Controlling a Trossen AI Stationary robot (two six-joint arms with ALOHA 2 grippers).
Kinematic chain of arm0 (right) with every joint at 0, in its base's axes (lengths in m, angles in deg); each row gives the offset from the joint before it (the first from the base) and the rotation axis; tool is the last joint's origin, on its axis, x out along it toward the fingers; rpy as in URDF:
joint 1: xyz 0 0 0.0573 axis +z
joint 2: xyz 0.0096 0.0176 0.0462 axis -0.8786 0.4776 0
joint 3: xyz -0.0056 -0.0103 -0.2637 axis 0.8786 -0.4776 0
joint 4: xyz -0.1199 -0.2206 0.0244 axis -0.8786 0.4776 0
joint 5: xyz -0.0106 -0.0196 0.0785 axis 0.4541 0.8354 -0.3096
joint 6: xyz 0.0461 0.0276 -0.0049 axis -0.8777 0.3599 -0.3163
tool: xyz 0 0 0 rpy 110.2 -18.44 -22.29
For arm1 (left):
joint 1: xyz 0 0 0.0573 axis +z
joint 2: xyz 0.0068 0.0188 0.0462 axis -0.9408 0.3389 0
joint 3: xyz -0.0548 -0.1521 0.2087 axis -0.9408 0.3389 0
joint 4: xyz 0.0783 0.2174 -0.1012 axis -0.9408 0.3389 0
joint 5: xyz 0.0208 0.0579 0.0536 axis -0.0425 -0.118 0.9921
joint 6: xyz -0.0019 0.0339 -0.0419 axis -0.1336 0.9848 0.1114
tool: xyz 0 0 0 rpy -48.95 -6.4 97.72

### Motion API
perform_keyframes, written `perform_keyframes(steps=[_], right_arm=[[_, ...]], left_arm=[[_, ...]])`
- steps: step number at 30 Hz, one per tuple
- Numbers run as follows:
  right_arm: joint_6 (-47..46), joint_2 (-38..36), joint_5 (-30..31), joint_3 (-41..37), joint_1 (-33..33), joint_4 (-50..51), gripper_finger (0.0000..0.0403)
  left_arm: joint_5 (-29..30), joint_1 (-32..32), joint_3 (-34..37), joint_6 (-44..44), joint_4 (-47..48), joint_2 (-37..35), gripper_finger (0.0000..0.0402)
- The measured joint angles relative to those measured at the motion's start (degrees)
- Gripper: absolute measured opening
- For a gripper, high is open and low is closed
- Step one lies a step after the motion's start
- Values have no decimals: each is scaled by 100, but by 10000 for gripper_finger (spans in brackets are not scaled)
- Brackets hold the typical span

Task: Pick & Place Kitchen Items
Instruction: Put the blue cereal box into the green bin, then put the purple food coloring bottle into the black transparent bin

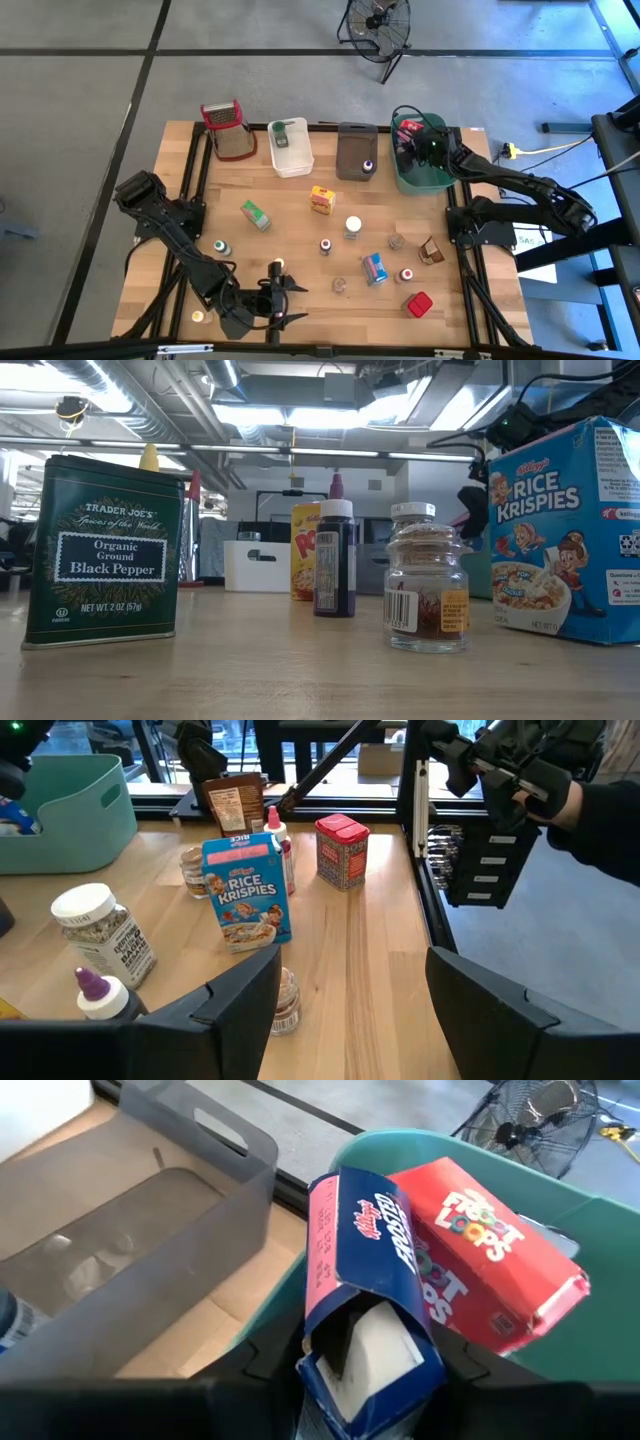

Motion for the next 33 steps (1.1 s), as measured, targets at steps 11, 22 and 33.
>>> perform_keyframes(steps=[11,22,33], right_arm=[[0,0,-1,0,0,3,192],[-105,0,-3,0,0,-95,234],[-99,-365,-50,4,9,-565,234]], left_arm=[[0,0,0,0,0,0,245],[1,0,0,4,0,0,245],[-3,0,0,9,17,0,245]])
